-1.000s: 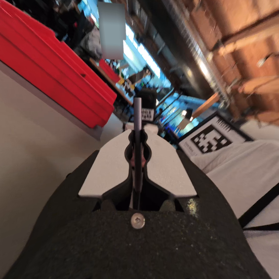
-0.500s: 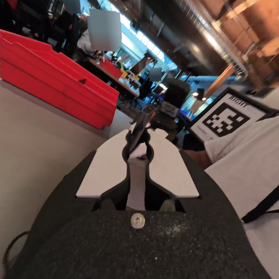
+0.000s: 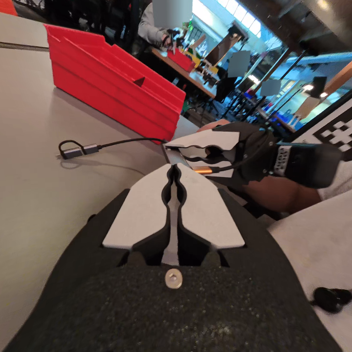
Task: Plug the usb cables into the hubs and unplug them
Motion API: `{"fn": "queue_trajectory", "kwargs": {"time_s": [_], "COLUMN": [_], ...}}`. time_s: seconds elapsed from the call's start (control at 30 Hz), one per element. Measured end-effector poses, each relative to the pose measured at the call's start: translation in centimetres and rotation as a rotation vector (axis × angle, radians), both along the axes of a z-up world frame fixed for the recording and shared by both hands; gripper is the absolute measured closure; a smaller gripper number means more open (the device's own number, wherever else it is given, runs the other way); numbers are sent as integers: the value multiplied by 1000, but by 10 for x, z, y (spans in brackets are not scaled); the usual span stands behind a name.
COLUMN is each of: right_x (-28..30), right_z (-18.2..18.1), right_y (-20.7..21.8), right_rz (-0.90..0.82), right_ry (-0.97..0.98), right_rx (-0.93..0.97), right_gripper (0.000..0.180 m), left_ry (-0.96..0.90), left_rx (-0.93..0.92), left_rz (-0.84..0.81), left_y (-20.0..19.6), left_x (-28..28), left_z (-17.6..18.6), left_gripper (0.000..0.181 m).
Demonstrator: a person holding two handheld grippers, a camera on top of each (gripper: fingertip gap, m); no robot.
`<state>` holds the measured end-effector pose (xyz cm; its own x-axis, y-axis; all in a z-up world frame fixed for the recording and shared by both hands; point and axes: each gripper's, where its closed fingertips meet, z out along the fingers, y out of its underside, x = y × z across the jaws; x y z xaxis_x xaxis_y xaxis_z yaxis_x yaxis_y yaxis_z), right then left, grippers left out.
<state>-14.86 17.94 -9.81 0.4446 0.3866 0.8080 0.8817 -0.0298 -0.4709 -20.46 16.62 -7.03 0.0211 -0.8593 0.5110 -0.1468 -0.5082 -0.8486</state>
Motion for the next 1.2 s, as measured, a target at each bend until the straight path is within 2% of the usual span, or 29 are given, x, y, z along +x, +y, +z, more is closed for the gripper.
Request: {"fn": "queue_trajectory", "kwargs": {"time_s": [0.03, 0.1, 0.17, 0.23, 0.27, 0.3, 0.33, 0.47, 0.6, 0.7, 0.8, 0.87, 0.93, 1.0, 1.07, 1.2], "right_x": [2, 3, 7, 7, 7, 8, 8, 7, 6, -3, -24, -42, -55, -56, -49, -39], "right_z": [0, -3, -7, -9, -9, -9, -11, -16, -20, -24, -28, -20, 2, 18, 22, 25], "right_y": [1, 2, 4, 5, 5, 5, 4, 5, 6, -1, -13, -20, -23, -22, -17, -13], "right_rz": [-3, -15, -39, -34, -32, -32, -27, -6, -4, 28, 109, 174, 229, 228, 184, 140], "right_ry": [-32, -60, -100, -115, -119, -128, -143, -132, 134, 377, 591, 754, 973, 1139, 1204, 1181], "right_rx": [10, 13, 16, 13, 21, 27, 24, 24, -23, -145, -277, -329, -327, -319, -281, -202], "right_gripper": [170, 172, 172, 172, 172, 172, 173, 173, 168, 148, 146, 143, 143, 147, 157, 165], "left_ry": [-16, -14, -1, 65, 102, 125, 132, 153, 205, 264, 281, 267, 223, 182, 138, 94], "left_rx": [-22, -38, -48, -8, 29, 61, 78, 150, 349, 539, 664, 679, 654, 623, 573, 502], "left_rz": [-9, 2, -29, -39, -30, -11, 2, 22, 57, 117, 201, 246, 284, 331, 361, 365], "left_y": [0, 4, -1, -6, -6, -5, -5, -4, -4, 1, 9, 15, 18, 20, 18, 11], "left_x": [-1, -2, 0, 4, 6, 7, 7, 8, 10, 9, 5, 1, 0, 1, 3, 12], "left_z": [3, 2, -2, -12, -17, -20, -20, -22, -24, -22, -15, -10, -7, -6, -6, -9], "left_gripper": [180, 157, 144, 139, 140, 152, 157, 157, 157, 157, 157, 157, 157, 157, 157, 157]}}
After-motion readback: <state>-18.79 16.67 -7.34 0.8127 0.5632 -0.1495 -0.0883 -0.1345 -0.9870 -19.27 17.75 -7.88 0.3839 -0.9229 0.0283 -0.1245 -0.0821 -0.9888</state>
